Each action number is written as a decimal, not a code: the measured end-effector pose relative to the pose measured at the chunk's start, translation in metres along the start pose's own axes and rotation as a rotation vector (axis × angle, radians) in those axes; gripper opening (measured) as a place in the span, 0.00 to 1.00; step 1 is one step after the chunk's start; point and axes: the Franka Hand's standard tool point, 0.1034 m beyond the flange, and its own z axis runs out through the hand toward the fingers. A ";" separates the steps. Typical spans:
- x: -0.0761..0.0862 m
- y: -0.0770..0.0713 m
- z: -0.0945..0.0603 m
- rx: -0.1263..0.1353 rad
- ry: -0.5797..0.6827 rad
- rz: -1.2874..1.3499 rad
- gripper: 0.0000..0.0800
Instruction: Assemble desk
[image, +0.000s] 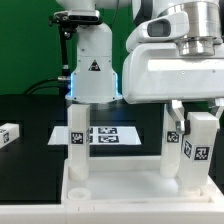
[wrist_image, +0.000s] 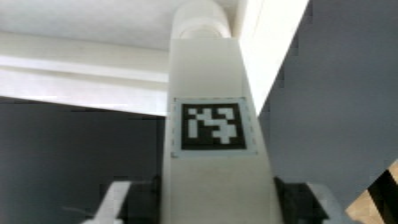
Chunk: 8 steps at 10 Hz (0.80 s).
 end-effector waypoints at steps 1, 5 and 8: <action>0.000 0.000 0.000 0.000 0.000 0.000 0.36; 0.000 0.000 0.000 0.000 -0.001 0.000 0.76; 0.005 0.006 -0.002 0.018 -0.089 0.085 0.81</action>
Offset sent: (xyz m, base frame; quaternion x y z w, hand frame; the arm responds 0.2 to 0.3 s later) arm 0.0000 0.0000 0.0000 0.0000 0.0000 0.0000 1.0000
